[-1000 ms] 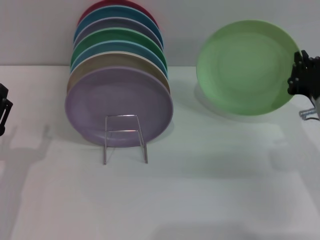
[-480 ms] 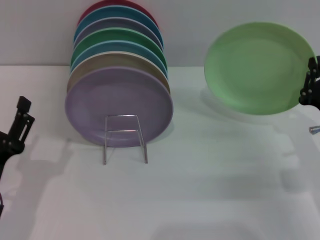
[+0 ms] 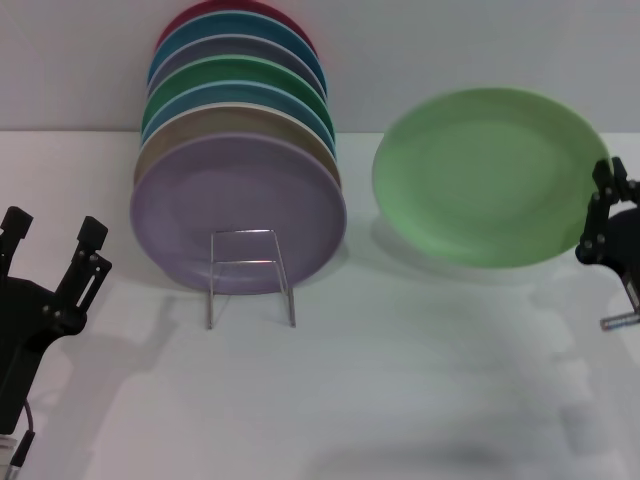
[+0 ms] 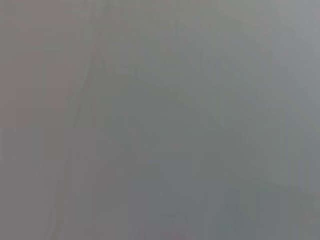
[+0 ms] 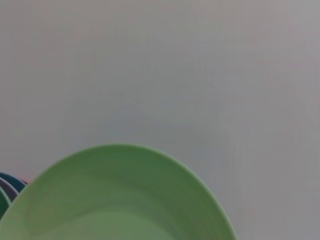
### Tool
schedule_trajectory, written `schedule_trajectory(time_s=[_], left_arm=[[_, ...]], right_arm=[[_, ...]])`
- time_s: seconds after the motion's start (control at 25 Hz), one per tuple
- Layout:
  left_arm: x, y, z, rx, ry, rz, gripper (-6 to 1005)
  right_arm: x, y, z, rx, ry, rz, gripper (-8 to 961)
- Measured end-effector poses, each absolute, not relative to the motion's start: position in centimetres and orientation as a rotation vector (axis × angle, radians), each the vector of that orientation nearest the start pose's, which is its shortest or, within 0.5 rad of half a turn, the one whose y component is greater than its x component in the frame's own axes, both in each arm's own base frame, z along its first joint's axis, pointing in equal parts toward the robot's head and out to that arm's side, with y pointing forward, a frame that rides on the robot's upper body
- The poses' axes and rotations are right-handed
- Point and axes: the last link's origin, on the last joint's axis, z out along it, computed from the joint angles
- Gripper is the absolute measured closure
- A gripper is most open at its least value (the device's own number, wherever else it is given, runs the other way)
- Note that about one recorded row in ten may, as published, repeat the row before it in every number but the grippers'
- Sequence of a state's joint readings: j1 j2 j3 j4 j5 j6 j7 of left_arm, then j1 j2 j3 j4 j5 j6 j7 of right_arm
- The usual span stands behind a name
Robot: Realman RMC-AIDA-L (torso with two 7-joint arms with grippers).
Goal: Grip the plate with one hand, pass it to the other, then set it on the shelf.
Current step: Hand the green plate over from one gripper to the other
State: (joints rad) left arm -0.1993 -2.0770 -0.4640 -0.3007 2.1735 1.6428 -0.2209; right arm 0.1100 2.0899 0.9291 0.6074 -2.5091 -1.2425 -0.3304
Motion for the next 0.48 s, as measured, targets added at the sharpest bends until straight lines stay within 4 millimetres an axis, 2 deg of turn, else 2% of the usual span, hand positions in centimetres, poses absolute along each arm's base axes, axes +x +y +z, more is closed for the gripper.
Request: schedule_trajectory(time_s=[0.32,0.48], left_arm=[[-29.0,22.9,-3.2,-1.644,-0.438,-1.157,166],[-28.3,22.7,-4.0,-1.700,-0.432,-1.175,166]], right_arm=[[27.9,24.2,-4.4,-1.584,0.172,0.679,933],[27.6,23.5,-4.9,-1.607,0.163,0.695,933]])
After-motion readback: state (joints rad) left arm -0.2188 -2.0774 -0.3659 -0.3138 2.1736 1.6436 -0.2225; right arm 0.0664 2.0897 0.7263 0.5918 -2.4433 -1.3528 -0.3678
